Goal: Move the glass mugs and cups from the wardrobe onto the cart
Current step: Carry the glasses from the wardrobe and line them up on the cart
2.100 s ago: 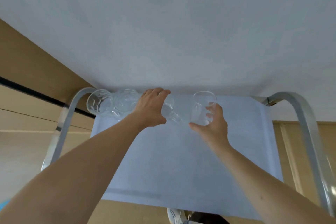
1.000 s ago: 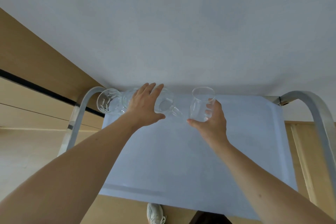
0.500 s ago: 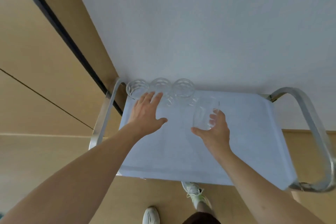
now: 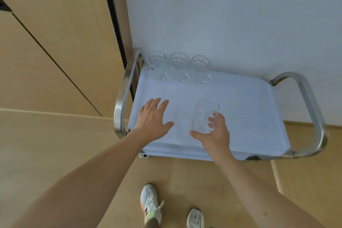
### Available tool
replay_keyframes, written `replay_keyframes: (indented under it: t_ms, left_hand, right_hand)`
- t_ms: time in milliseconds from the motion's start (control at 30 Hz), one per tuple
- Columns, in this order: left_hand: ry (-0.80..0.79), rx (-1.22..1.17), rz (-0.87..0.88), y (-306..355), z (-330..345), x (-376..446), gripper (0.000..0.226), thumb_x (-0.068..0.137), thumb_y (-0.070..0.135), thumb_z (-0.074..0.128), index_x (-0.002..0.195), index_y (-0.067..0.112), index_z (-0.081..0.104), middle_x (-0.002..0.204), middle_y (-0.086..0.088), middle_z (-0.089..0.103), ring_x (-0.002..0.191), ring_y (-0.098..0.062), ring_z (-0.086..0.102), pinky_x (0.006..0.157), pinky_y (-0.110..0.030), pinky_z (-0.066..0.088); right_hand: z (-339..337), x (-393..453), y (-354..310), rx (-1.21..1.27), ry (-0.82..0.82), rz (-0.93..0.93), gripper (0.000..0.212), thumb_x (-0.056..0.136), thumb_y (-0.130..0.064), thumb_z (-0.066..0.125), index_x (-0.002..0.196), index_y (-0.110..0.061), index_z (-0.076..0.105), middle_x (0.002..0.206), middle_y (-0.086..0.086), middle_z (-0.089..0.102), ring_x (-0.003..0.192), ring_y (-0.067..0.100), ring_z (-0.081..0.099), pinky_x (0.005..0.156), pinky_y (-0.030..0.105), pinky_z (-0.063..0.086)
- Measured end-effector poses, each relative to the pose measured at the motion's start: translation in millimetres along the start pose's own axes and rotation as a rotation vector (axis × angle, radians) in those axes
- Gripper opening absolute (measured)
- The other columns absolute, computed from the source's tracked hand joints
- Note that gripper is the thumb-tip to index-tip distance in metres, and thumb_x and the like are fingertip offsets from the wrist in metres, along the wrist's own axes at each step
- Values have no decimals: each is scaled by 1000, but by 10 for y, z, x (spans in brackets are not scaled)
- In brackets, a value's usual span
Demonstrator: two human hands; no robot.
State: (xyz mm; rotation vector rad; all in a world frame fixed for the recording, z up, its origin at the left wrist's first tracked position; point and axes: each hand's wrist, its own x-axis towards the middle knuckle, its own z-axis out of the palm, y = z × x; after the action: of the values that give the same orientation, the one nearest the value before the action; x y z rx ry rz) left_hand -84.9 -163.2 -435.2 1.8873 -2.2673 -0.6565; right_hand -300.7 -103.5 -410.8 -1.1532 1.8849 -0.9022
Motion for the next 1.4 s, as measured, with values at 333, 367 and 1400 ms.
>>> replay_keyframes:
  t_ms: [333,367,1400]
  left_hand:
    - [2,-19,-31,201,573,-804,81,93,57,58,158,24,24,165,-10,21,153,-31,13,124,-48,18]
    - [5,-19,-35,233,649,-895,79,93,56,59,157,24,27,165,-10,23,153,-31,15,123,-48,19]
    - [316,115,163,-268,3623,465,64,90,50,64,145,19,50,151,-10,45,142,-32,34,117,-44,27]
  right_hand:
    - [-143,-602,660,-1,-61,-5,99,61,-24,96,143,-28,40,128,-8,54,118,14,55,101,36,48]
    - [-163,-650,765,11,-71,-6,99,61,-23,96,143,-27,40,129,-7,53,119,14,55,102,36,47]
    - [997,900,3437,142,75,-386,94,51,-31,99,129,-32,47,114,-13,60,110,10,60,91,28,50]
